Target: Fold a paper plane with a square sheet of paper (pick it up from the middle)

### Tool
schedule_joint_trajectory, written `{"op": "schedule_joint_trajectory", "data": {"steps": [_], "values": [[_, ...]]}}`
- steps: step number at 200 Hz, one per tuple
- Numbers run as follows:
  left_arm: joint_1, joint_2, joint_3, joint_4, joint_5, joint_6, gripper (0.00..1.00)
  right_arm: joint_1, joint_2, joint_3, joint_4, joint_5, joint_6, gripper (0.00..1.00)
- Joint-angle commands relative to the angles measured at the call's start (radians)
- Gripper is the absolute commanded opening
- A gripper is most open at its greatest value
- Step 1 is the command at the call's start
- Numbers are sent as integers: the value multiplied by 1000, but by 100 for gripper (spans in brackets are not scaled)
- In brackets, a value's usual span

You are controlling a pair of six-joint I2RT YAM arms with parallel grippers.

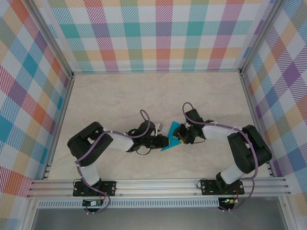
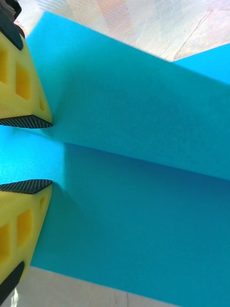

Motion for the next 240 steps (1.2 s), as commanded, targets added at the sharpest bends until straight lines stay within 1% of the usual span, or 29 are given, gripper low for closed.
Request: {"op": "schedule_joint_trajectory", "data": {"steps": [1,14,39,56,76,90,109,122,160,193,240], "values": [[22,-64,0,-58,-18,19,31,-4,31,19,-69,29,-7,37],[33,-93,5,-94,-30,26,35,-4,36,21,-83,33,-3,37],[54,-131,18,-140,-28,39,38,-4,42,26,-105,41,2,37],[55,-137,31,-134,0,45,38,-4,45,32,-115,42,8,38],[54,-124,51,-97,67,39,38,-4,51,40,-128,43,10,39],[54,-109,65,-74,110,28,36,-4,50,42,-132,42,10,39],[53,-111,69,-63,113,17,35,-4,54,45,-134,41,12,40],[53,-112,77,-77,109,19,30,-5,58,46,-137,42,16,41],[54,-55,124,-117,163,17,16,-4,79,55,-145,39,30,42],[54,-14,153,-145,178,23,14,-4,82,57,-154,41,37,42],[53,27,181,-206,134,47,12,-4,84,55,-165,45,40,42]]}}
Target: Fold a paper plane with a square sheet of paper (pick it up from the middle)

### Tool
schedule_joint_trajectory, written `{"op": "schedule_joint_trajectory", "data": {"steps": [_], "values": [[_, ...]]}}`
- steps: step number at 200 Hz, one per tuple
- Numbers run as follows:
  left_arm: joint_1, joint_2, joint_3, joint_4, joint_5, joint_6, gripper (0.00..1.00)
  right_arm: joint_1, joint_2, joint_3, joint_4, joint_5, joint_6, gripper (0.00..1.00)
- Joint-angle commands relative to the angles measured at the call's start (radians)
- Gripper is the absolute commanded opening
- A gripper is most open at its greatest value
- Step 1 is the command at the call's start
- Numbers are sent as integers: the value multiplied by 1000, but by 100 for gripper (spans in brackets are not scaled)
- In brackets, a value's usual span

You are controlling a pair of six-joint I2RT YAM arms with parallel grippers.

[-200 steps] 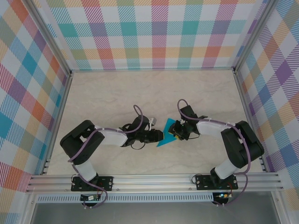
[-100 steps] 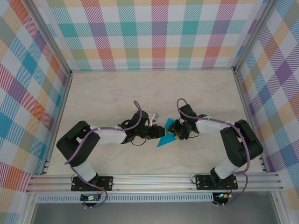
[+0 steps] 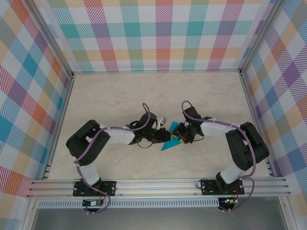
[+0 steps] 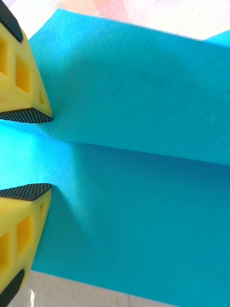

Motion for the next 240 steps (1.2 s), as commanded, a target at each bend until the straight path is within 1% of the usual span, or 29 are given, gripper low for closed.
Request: {"op": "schedule_joint_trajectory", "data": {"steps": [1,95,178,240], "values": [[10,22,33,-53,-16,27,11,-4,42,-11,-80,45,9,42],[14,58,43,-86,-83,36,7,-4,83,5,-132,76,20,41],[23,81,48,-94,-87,37,6,-5,160,54,-202,85,37,39],[27,87,52,-102,-90,37,5,-5,169,67,-242,109,46,37]]}}
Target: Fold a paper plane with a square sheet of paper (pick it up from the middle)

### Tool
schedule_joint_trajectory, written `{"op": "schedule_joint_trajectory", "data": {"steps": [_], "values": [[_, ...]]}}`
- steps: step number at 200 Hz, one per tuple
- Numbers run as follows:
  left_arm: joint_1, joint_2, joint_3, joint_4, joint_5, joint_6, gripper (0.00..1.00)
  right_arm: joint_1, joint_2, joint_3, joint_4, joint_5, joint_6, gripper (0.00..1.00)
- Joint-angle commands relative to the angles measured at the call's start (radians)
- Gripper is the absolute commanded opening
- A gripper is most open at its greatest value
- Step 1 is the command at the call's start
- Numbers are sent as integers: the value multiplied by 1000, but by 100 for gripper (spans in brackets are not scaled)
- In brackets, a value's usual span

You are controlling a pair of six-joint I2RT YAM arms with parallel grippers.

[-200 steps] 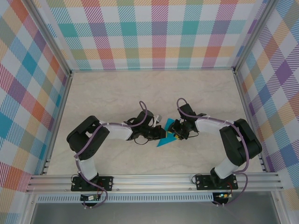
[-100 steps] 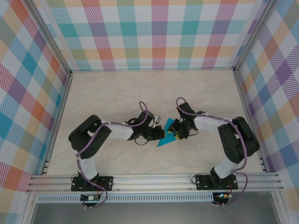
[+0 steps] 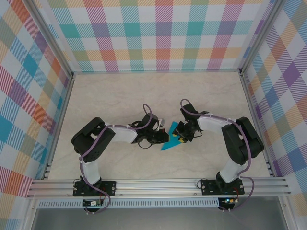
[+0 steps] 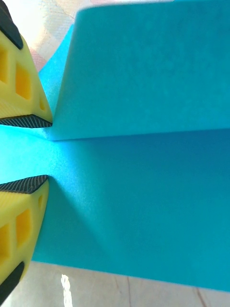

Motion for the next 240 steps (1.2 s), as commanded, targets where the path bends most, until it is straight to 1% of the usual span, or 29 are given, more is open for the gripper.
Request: {"op": "schedule_joint_trajectory", "data": {"steps": [1,163,240], "values": [[18,20,20,-28,-11,15,5,-2,80,-48,-87,109,12,37],[21,36,28,-82,-34,18,2,-2,146,5,-156,109,8,36],[21,28,22,-108,-36,19,1,-1,188,32,-186,106,-1,39]]}}
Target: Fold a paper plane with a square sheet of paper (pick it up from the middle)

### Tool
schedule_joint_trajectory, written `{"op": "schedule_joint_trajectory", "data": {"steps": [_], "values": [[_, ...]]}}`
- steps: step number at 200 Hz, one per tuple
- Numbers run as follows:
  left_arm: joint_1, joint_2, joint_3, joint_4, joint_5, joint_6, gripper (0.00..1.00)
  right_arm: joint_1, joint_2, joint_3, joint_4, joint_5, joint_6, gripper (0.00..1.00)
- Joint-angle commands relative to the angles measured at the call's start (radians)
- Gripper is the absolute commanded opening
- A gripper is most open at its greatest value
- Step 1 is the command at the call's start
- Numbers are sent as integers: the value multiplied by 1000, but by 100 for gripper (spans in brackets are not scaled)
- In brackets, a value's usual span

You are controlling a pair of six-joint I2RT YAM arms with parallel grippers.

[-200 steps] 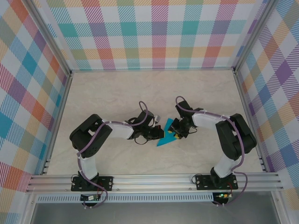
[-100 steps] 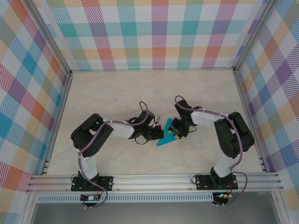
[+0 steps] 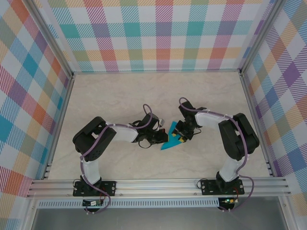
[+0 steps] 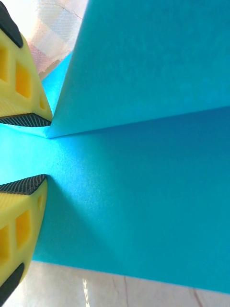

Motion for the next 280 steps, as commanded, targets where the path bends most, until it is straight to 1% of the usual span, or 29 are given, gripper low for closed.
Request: {"op": "schedule_joint_trajectory", "data": {"steps": [1,66,166,209,280], "values": [[17,10,4,-64,-18,16,1,3,113,-64,-70,110,-1,39],[16,-5,35,-60,5,19,1,4,137,-53,-98,123,1,39],[18,39,94,-52,15,17,2,13,162,-38,-107,129,-4,39],[18,45,84,-77,5,23,2,14,164,-34,-113,129,-4,39],[18,53,67,-169,-15,52,0,14,138,-26,-118,122,-3,38]]}}
